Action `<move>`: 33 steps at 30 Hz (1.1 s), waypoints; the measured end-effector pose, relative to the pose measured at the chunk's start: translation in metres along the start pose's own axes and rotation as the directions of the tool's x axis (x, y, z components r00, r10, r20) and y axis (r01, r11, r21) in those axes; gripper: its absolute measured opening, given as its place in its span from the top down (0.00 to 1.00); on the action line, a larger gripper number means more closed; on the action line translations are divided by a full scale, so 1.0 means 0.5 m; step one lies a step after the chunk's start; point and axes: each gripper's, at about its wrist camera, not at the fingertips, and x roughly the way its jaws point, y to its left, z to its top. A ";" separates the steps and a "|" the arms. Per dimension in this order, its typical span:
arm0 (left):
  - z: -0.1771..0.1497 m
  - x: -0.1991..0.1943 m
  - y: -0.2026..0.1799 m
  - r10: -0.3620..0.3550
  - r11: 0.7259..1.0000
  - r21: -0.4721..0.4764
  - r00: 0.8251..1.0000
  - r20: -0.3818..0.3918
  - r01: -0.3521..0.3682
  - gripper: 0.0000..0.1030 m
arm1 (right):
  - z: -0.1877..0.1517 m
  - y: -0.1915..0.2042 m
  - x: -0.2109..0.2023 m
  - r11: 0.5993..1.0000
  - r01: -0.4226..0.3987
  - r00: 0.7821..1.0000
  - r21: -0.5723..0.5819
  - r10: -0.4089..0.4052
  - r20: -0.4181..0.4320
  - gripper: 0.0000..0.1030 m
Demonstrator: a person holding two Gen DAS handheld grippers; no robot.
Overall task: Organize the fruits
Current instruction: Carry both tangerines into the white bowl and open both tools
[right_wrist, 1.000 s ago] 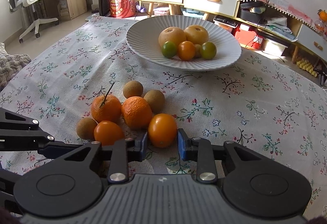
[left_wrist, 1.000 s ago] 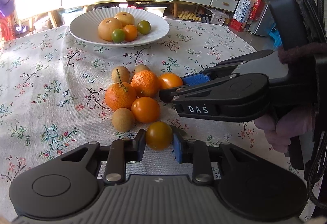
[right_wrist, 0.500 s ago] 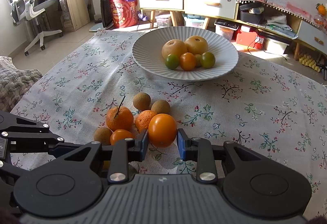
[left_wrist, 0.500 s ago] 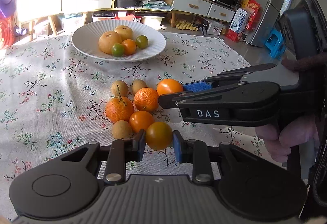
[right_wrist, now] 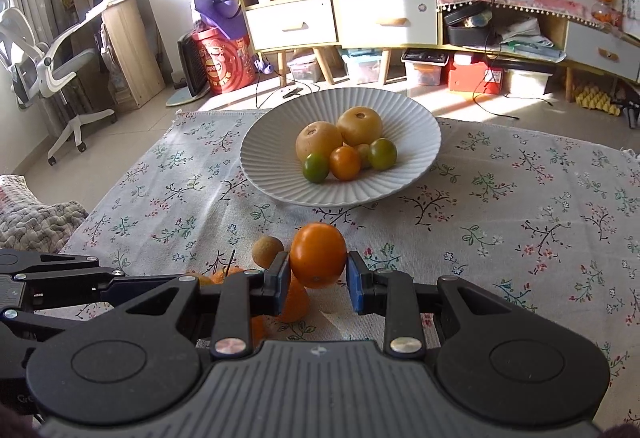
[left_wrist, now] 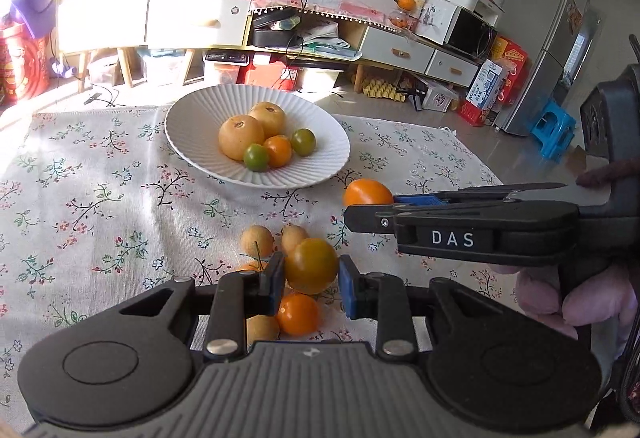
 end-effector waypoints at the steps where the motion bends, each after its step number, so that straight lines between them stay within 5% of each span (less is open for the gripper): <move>1: 0.006 0.002 0.002 0.005 1.000 -0.004 1.000 0.005 -0.005 0.82 | 0.004 -0.002 0.002 1.000 0.000 1.000 0.005 0.000 0.003 0.74; 19: 0.152 0.113 0.083 0.025 0.998 -0.060 0.999 0.045 -0.022 0.82 | 0.095 -0.052 0.086 1.000 -0.002 1.000 0.018 0.002 0.017 0.74; 33: 0.197 0.214 0.148 0.013 0.993 -0.118 0.998 0.063 -0.005 0.82 | 0.202 -0.053 0.186 1.000 -0.004 1.000 0.006 0.004 -0.002 0.74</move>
